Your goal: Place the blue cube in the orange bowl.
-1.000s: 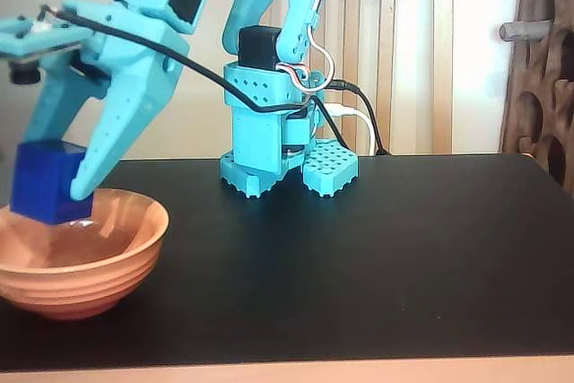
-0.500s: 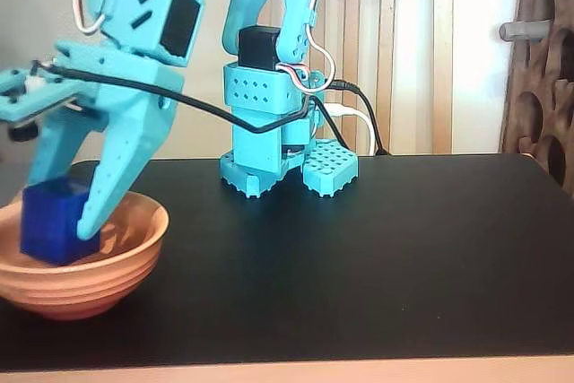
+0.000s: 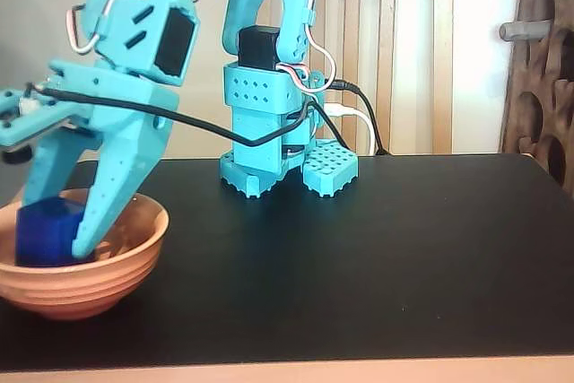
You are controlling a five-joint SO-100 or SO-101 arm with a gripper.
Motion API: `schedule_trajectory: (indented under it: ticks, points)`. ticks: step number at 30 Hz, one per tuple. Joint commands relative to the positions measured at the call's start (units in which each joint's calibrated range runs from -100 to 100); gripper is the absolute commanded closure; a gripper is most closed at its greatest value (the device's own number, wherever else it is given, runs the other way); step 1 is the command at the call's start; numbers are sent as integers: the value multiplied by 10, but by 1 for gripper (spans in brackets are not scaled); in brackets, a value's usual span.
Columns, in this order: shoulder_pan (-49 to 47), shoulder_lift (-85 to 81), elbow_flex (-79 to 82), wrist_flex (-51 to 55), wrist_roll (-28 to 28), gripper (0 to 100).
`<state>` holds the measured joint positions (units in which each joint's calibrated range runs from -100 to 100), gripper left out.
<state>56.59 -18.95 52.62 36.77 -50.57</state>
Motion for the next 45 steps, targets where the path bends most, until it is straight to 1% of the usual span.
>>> schedule_trajectory:
  ticks: [1, 15, 19, 22, 23, 24, 25, 34, 38, 45]
  points:
    - [-8, 3, -43, -18, 4, 86]
    - [-8, -3, -9, -11, -1, 86]
    - [-9, -4, -9, -11, -1, 79]
    - [-9, -4, -9, -11, -1, 78]
    - [-9, -4, -9, -11, -2, 77]
    - [-14, -4, -9, -11, -2, 72]
    - [-16, -4, -9, -11, -2, 71]
    - [-18, -42, -8, -11, -2, 71]
    - [-20, -68, -8, -11, -2, 73]
    - [-28, -156, -7, -11, -2, 73]
